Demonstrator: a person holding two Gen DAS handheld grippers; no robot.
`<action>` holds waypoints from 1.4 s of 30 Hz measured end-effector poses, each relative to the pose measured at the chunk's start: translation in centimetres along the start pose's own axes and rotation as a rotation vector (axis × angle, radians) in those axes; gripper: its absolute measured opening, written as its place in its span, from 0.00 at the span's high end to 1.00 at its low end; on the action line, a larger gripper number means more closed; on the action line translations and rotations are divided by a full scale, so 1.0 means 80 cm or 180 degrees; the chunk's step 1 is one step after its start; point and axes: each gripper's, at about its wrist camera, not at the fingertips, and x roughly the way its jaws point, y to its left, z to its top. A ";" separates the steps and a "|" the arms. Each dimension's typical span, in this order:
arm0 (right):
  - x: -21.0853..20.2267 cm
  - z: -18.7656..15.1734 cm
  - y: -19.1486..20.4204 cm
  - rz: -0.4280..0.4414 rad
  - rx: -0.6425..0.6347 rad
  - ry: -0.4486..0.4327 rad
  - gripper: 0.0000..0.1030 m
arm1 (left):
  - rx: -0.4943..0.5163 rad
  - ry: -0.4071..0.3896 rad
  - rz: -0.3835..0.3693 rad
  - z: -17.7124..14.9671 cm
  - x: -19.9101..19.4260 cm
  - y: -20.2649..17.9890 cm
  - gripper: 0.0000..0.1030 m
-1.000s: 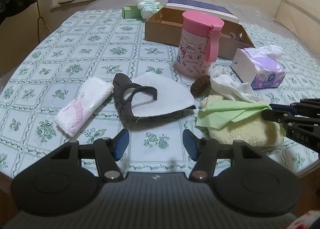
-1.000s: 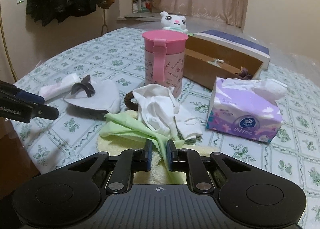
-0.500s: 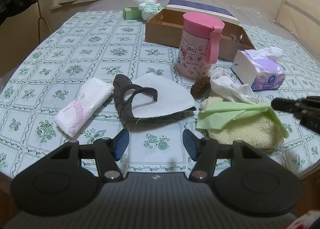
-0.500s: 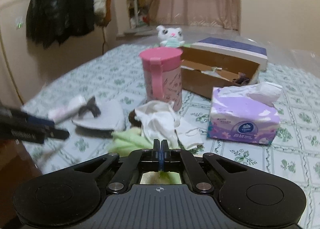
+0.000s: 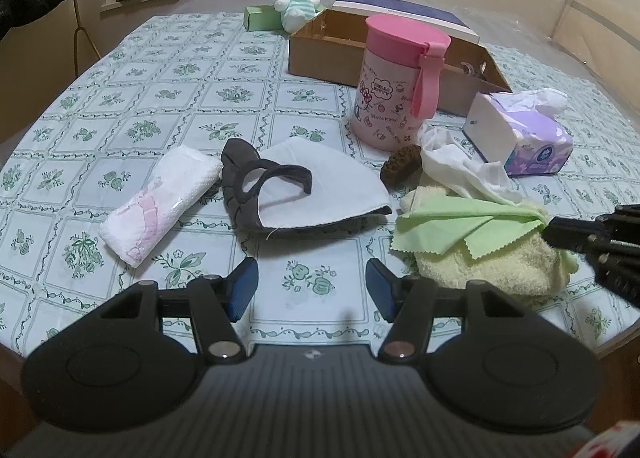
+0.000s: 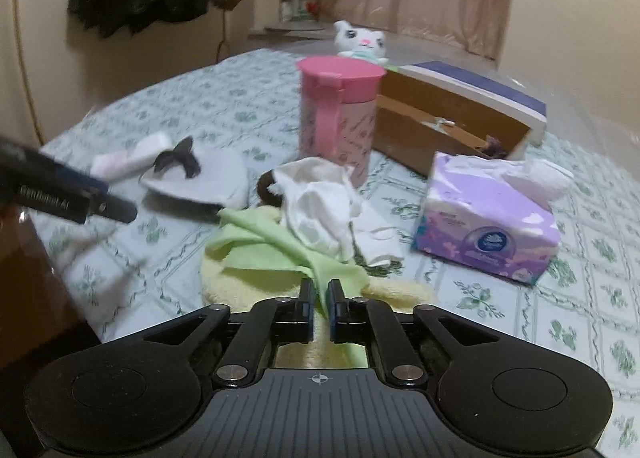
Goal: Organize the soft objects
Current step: 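Grasp the white eye mask's black strap with the left tool while the right tool holds the green cloth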
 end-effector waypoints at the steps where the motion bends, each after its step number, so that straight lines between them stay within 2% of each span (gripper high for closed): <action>1: 0.003 0.000 0.002 -0.0010 -0.0021 -0.0001 0.88 | 0.0001 0.0005 0.0003 0.000 0.001 0.000 0.45; 4: 0.012 0.003 0.005 -0.0074 -0.0104 -0.0015 0.78 | -0.0004 0.0021 0.0007 0.000 0.005 0.001 0.45; 10: 0.034 0.011 0.009 -0.0094 -0.0245 -0.0045 0.77 | -0.0017 0.0043 0.0005 0.002 0.012 0.004 0.45; 11: 0.038 0.012 0.010 -0.0099 -0.0272 -0.0016 0.78 | -0.0017 0.0051 0.0005 0.002 0.013 0.004 0.45; 12: 0.040 0.012 0.010 -0.0117 -0.0279 -0.0048 0.93 | -0.0017 0.0058 0.0005 0.002 0.014 0.003 0.45; 13: 0.038 0.012 0.009 -0.0111 -0.0265 -0.0090 0.98 | -0.0016 0.0060 0.0003 0.002 0.015 0.003 0.45; 16: 0.026 0.013 0.002 -0.0088 -0.0176 -0.0228 0.98 | -0.0014 0.0050 -0.0005 0.002 0.015 0.004 0.45; 20: -0.001 0.016 -0.014 0.0009 0.0073 -0.0413 0.98 | -0.0011 0.0049 -0.0007 0.003 0.016 0.004 0.45; 24: -0.029 0.019 -0.040 0.0178 0.0528 -0.0539 0.98 | 0.0009 0.0041 -0.0018 0.004 0.015 0.003 0.45; 31: -0.057 0.022 -0.088 0.0134 0.1226 -0.0690 0.98 | 0.0105 -0.0010 0.0025 0.010 0.018 0.003 0.43; 34: -0.060 0.023 -0.098 0.0058 0.1309 -0.0702 0.98 | 0.0147 -0.0047 0.0056 0.014 0.024 0.007 0.38; 38: -0.059 0.017 -0.105 0.0026 0.1399 -0.0671 0.98 | 0.0260 -0.0105 0.0119 0.018 0.037 0.010 0.37; 42: -0.055 0.013 -0.111 -0.0022 0.1464 -0.0616 0.98 | 0.0571 -0.0135 0.0172 0.017 0.056 0.004 0.36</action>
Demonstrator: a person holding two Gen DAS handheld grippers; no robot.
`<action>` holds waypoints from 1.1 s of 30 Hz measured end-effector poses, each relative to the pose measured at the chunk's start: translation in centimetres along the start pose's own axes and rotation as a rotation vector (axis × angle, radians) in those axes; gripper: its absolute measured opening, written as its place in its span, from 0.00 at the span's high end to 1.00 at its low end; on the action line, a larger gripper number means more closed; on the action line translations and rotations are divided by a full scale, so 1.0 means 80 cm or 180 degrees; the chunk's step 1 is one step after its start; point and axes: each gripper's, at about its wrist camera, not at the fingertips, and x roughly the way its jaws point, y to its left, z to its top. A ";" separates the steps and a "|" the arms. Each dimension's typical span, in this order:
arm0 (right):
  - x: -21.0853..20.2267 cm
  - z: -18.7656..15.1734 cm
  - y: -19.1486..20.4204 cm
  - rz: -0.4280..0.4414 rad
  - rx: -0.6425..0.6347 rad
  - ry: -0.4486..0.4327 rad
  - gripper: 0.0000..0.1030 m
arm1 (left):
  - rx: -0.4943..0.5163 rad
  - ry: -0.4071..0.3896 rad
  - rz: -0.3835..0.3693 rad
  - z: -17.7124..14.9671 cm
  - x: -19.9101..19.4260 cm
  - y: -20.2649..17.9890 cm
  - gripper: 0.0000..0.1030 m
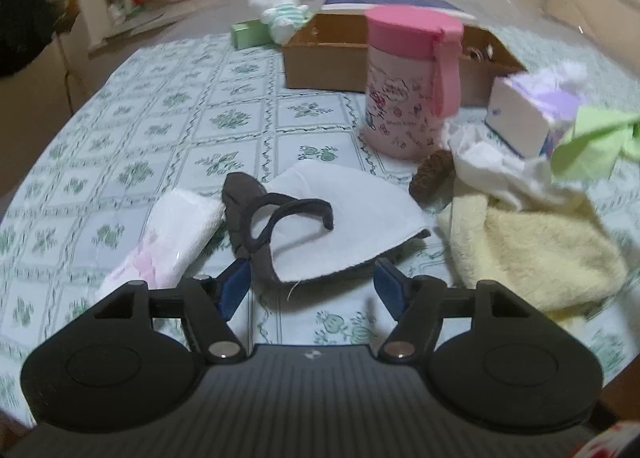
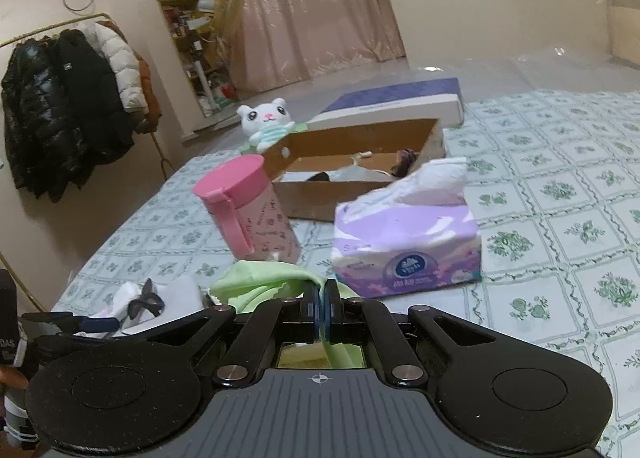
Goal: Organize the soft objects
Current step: 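Grasp the white eye mask's black strap with the left tool while the right tool holds the green cloth, then carry the eye mask and green cloth over the cardboard box with both tools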
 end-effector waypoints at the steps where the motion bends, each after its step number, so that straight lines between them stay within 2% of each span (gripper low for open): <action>1: 0.000 0.000 -0.002 -0.0022 0.0010 0.0008 0.98 | 0.0096 0.0004 0.0006 -0.001 0.004 -0.003 0.36; 6: 0.004 0.000 -0.012 -0.0108 0.0058 0.0040 0.98 | 0.0496 -0.0050 0.0180 -0.006 0.022 -0.016 0.36; 9: 0.006 0.000 -0.016 -0.0140 0.0093 0.0059 0.98 | 0.0587 -0.0098 0.0215 -0.003 0.031 -0.017 0.36; 11: 0.008 -0.001 -0.017 -0.0164 0.0095 0.0075 0.98 | 0.0631 -0.0111 0.0194 -0.001 0.037 -0.017 0.40; 13: 0.010 -0.001 -0.018 -0.0182 0.0101 0.0099 0.98 | 0.0671 -0.0127 0.0168 0.002 0.041 -0.017 0.60; 14: 0.010 -0.002 -0.018 -0.0185 0.0105 0.0101 0.98 | 0.0683 -0.0132 0.0145 0.004 0.042 -0.017 0.66; 16: 0.009 -0.002 -0.018 -0.0194 0.0108 0.0101 0.98 | 0.0666 -0.0131 0.0079 0.007 0.044 -0.015 0.87; 23: 0.007 0.000 -0.018 -0.0214 0.0127 0.0092 0.98 | 0.0629 -0.0282 0.0051 0.017 0.032 -0.008 0.91; 33: 0.006 0.016 -0.015 -0.0222 0.0140 0.0047 0.98 | 0.0356 -0.0371 0.0007 0.047 0.009 0.014 0.92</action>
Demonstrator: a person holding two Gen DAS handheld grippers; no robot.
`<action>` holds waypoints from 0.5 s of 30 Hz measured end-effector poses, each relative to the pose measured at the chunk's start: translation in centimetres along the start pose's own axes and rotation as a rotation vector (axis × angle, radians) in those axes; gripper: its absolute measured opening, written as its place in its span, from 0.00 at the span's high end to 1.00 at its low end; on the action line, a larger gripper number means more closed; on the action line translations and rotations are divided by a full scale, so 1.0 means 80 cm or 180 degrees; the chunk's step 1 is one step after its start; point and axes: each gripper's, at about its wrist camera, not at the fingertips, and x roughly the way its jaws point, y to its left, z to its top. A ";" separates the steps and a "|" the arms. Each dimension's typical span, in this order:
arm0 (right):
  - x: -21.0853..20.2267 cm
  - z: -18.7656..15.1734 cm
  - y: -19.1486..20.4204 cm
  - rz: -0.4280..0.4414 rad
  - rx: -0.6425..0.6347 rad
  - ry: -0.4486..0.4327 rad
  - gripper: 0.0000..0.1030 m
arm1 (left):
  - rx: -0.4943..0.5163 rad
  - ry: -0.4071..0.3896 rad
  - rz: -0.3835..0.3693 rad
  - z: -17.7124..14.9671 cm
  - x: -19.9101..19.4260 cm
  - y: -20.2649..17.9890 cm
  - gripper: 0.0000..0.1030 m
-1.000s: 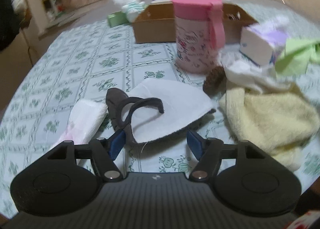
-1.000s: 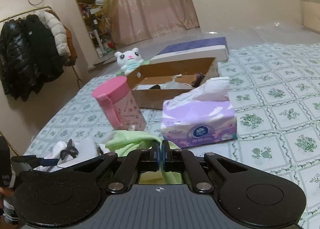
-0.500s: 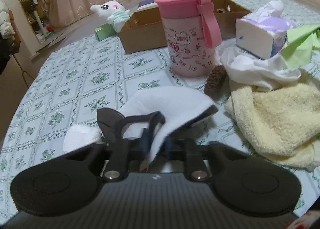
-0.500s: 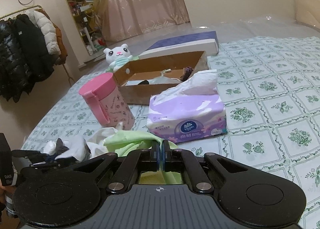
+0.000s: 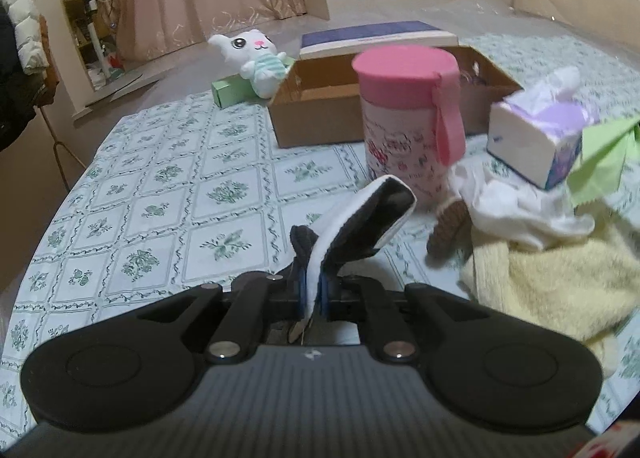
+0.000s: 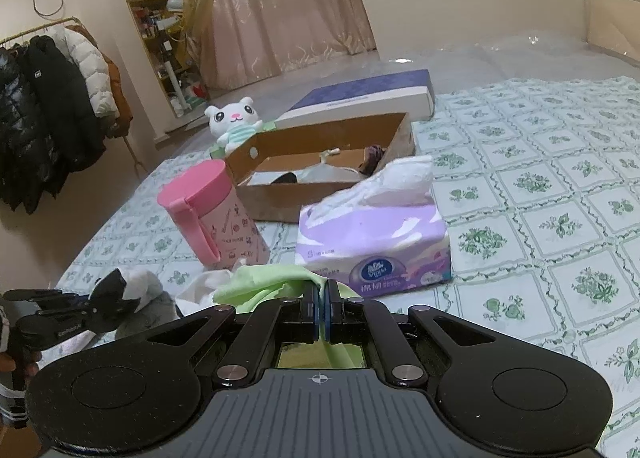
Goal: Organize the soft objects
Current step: 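Carry the eye mask and green cloth over the cardboard box with both tools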
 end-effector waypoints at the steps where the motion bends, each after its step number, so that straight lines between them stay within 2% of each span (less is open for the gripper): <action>1: 0.000 0.002 0.001 0.0007 -0.0005 -0.0010 0.98 | -0.0039 -0.0019 -0.0007 0.003 -0.002 0.003 0.92; 10: -0.002 0.028 0.002 0.0084 0.0063 -0.0064 0.98 | -0.0170 -0.0197 0.0008 0.035 -0.026 0.035 0.92; 15: 0.001 0.053 0.001 0.0157 0.0055 -0.0109 0.98 | -0.0102 -0.0294 0.0083 0.057 -0.032 0.054 0.92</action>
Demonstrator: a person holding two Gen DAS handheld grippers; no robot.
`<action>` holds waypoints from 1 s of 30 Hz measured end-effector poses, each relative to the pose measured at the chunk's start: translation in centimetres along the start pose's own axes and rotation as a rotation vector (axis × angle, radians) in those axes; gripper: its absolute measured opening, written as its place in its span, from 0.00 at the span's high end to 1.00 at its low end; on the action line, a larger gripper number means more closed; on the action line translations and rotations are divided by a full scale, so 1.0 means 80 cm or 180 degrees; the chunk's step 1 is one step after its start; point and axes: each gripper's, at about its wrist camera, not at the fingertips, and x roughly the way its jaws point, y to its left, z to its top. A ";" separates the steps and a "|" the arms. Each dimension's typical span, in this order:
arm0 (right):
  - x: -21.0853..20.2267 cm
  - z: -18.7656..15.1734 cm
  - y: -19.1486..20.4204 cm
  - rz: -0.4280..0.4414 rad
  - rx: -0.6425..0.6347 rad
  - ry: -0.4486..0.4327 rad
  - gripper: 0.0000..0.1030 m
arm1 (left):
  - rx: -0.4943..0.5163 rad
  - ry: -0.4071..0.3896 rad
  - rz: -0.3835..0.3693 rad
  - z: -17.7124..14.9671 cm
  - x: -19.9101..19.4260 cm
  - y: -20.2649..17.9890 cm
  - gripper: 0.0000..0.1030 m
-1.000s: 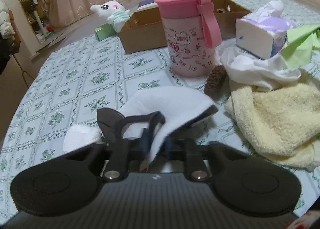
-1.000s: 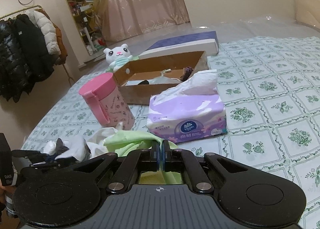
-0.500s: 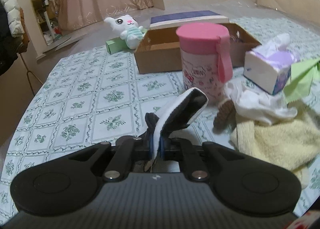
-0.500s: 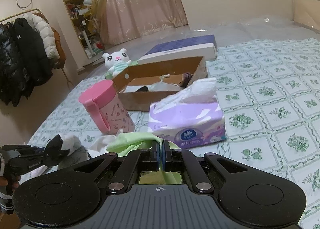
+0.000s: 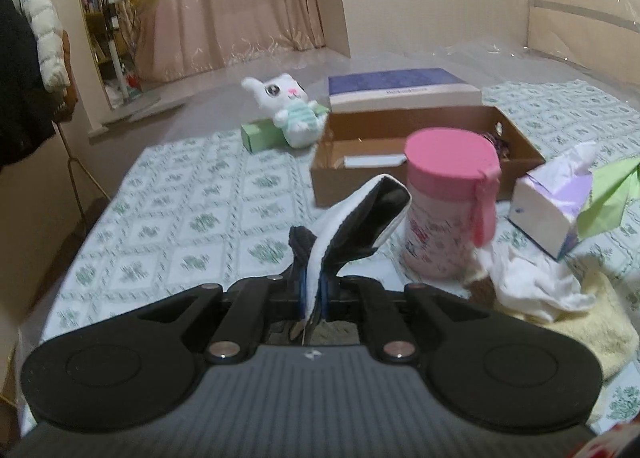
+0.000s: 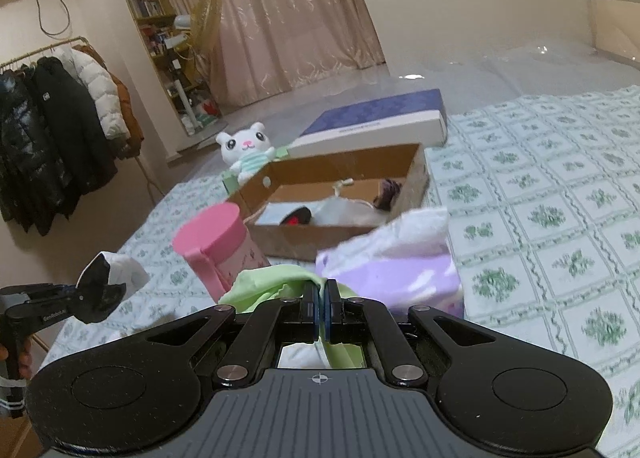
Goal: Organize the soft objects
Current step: 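Carry the eye mask and green cloth over the cardboard box with both tools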
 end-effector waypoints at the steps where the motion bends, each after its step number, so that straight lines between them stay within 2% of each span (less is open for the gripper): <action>1: 0.002 0.005 0.001 0.0013 -0.0012 -0.0011 0.98 | 0.0017 -0.0026 0.0012 0.006 0.000 0.003 0.92; 8: 0.019 0.041 0.012 0.0109 -0.0132 -0.0098 0.98 | 0.0087 -0.0171 -0.0009 0.041 0.008 0.005 0.92; 17: 0.055 0.081 0.017 0.0181 -0.0213 -0.0197 0.98 | 0.0226 -0.0327 -0.0132 0.088 0.037 -0.014 0.92; 24: 0.099 0.125 0.002 0.0168 -0.0131 -0.0291 0.98 | 0.0393 -0.0423 -0.0268 0.145 0.084 -0.035 0.92; 30: 0.150 0.155 -0.017 0.0140 -0.0063 -0.0263 0.98 | 0.0491 -0.0383 -0.0439 0.190 0.149 -0.055 0.92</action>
